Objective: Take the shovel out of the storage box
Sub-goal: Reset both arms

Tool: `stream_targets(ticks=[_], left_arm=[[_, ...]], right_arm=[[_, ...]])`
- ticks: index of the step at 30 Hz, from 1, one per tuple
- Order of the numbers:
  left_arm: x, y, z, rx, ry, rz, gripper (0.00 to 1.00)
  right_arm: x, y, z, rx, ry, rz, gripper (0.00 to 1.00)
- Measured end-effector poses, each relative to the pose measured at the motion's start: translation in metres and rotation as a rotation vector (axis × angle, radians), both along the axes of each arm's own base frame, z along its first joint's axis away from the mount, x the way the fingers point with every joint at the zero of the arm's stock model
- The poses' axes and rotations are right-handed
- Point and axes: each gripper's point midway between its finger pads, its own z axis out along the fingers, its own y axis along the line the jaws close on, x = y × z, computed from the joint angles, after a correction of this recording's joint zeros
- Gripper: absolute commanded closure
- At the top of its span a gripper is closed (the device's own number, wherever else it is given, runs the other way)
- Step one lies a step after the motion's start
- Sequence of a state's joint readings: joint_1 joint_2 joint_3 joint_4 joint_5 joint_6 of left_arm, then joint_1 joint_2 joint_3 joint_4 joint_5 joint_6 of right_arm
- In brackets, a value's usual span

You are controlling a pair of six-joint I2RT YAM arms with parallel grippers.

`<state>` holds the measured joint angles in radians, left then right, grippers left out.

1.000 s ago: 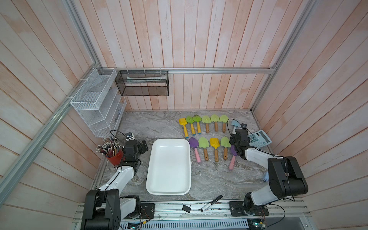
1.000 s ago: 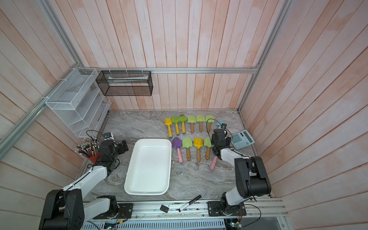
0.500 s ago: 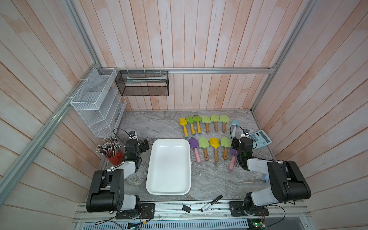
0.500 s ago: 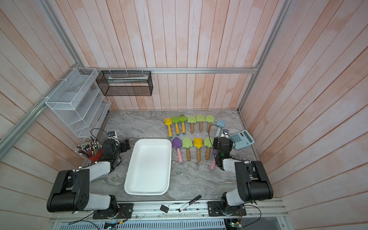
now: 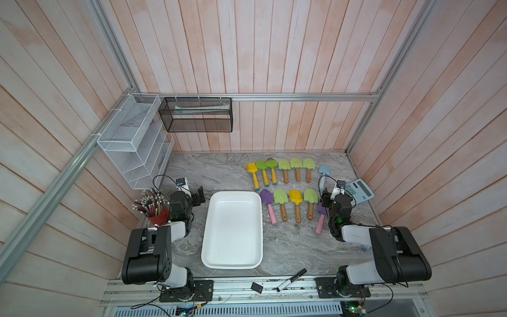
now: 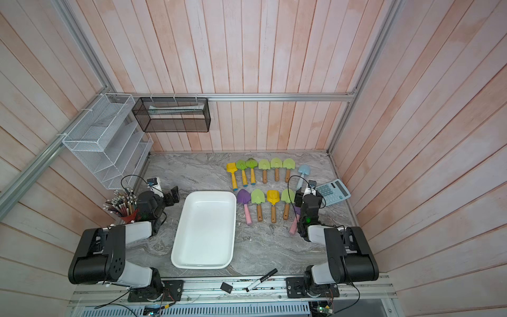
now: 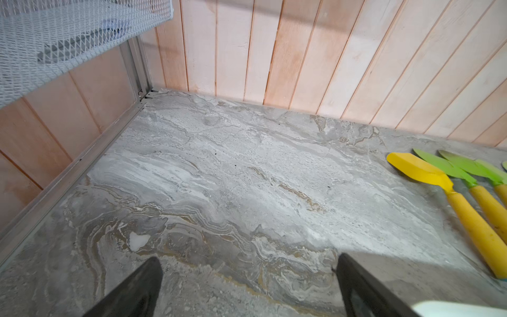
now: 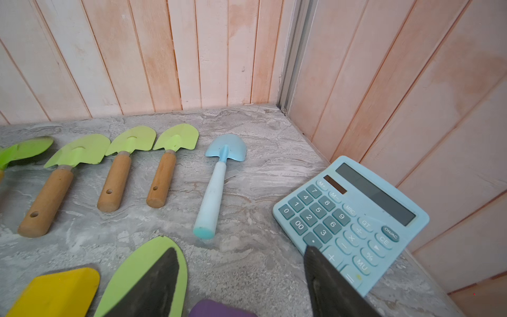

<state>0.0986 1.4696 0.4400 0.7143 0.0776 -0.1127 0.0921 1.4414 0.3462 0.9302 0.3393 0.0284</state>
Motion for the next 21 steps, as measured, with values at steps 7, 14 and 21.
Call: stream_targets(ticks=[7, 14, 21], left_arm=[[-0.011, 0.0, 0.008, -0.018, -0.059, -0.024, 0.0], [-0.009, -0.007, 0.005, -0.013, -0.077, -0.068, 0.0], [-0.006, -0.017, 0.01, 0.028, -0.113, -0.094, 0.0]], right_arm=[[-0.003, -0.009, -0.003, -0.005, -0.034, -0.015, 0.26], [-0.01, -0.016, -0.006, 0.021, -0.065, 0.013, 0.26], [-0.011, -0.006, -0.009, 0.035, -0.072, 0.082, 0.27]])
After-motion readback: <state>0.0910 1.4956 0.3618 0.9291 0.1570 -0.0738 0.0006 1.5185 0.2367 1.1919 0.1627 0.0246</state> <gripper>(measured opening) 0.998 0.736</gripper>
